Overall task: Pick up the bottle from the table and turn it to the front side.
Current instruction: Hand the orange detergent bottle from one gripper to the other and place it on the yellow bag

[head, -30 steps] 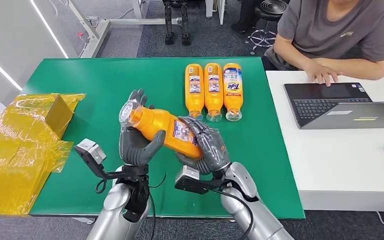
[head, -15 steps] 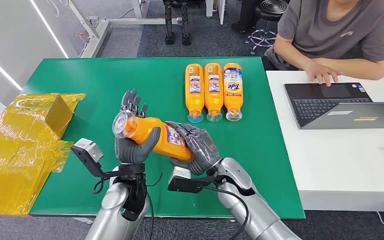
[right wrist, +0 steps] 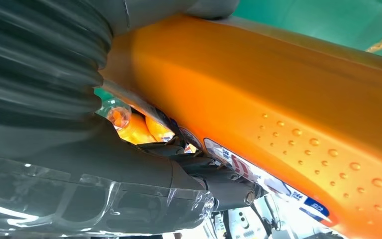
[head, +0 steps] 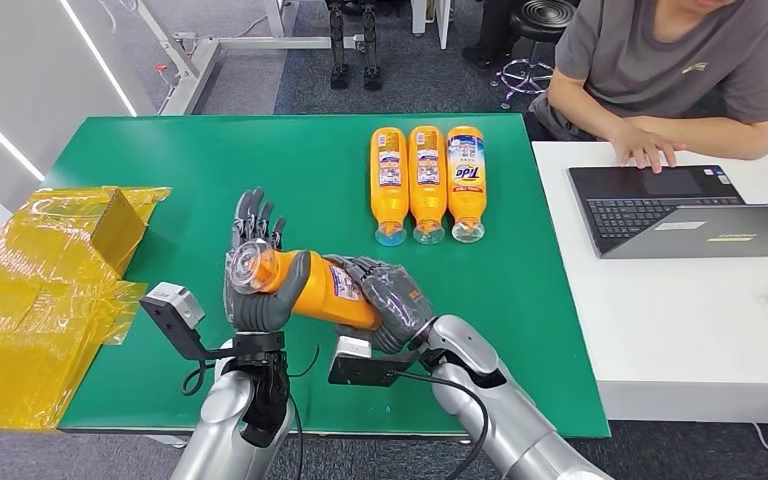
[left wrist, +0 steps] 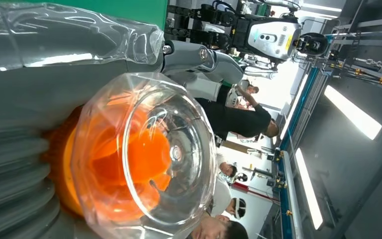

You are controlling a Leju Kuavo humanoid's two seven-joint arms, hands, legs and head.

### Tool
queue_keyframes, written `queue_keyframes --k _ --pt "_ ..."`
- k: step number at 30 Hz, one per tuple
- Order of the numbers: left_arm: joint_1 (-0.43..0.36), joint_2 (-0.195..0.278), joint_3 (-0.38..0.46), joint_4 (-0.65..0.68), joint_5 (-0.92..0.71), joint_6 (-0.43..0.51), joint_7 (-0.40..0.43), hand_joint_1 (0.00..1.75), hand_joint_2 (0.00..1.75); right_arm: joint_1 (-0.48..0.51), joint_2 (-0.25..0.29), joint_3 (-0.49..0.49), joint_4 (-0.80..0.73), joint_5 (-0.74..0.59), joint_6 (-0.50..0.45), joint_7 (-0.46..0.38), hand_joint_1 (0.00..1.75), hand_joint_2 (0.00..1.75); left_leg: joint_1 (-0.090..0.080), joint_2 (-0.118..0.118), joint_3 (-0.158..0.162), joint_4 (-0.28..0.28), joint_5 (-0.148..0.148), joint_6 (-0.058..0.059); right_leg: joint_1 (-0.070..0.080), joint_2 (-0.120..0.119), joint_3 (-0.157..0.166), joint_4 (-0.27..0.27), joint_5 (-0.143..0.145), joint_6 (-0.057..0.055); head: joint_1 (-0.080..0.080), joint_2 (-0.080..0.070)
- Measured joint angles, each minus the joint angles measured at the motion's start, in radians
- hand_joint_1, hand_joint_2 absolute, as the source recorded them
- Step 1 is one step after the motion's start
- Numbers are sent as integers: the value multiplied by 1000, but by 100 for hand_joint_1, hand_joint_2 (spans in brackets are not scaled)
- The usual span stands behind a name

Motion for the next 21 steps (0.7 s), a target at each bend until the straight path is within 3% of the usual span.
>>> queue_keyframes --k 14,15,16,19,20,21 --pt "4 0 0 -4 4 -18 0 175 175 5 10 -8 1 9 -54 18 175 175 0 0 0 0 0 0 0 0 0 0 0 0 0 0" --pt "5 0 0 -6 4 -18 0 175 175 7 11 -9 -1 8 -60 20 168 175 0 0 0 0 0 0 0 0 0 0 0 0 0 0" --pt "5 0 0 -8 5 -18 0 175 175 10 13 -9 -3 8 -66 21 145 175 0 0 0 0 0 0 0 0 0 0 0 0 0 0" --pt "7 0 0 -15 1 -18 0 175 175 16 18 -11 -11 16 -89 29 41 175 0 0 0 0 0 0 0 0 0 0 0 0 0 0" --pt "7 0 1 -20 -2 -18 -1 175 175 20 20 -11 -17 24 -101 35 21 175 0 0 0 0 0 0 0 0 0 0 0 0 0 0" --pt "8 0 1 -25 -6 -18 -1 175 175 23 23 -11 -22 34 -113 41 15 175 0 0 0 0 0 0 0 0 0 0 0 0 0 0"
